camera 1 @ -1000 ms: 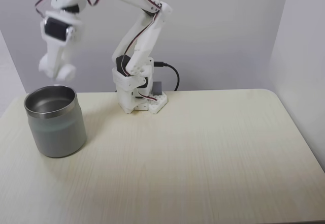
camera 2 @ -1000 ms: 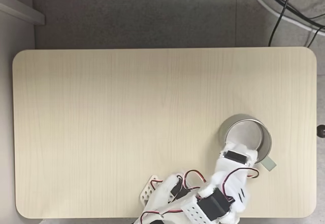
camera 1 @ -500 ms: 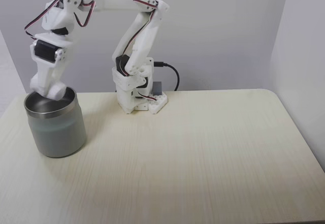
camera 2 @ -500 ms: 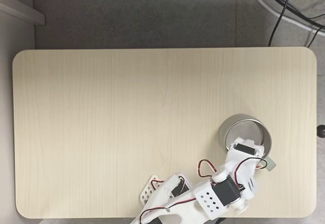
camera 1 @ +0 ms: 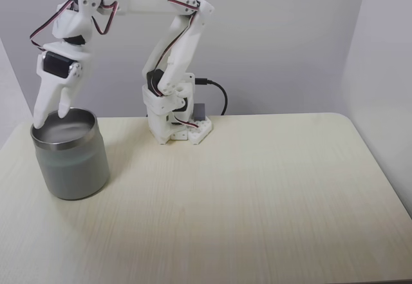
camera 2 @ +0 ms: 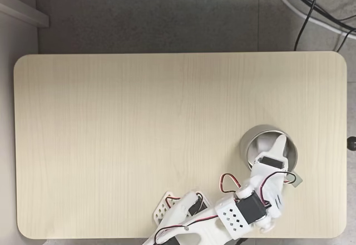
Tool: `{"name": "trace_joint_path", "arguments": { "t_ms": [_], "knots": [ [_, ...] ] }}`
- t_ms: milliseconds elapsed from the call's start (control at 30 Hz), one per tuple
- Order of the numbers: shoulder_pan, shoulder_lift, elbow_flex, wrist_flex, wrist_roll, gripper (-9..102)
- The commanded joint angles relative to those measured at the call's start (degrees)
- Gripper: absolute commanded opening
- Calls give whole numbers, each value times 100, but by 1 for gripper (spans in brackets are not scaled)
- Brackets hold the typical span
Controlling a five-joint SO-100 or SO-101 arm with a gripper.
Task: Grasp a dressing and put it in the cup.
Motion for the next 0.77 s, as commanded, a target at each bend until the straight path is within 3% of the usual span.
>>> {"name": "trace_joint_path", "arguments": {
  "t_ms": [0,733],
  "knots": [
    [53,44,9,-70,-44,29],
    [149,-149,-396,-167,-281,29]
  ]
}}
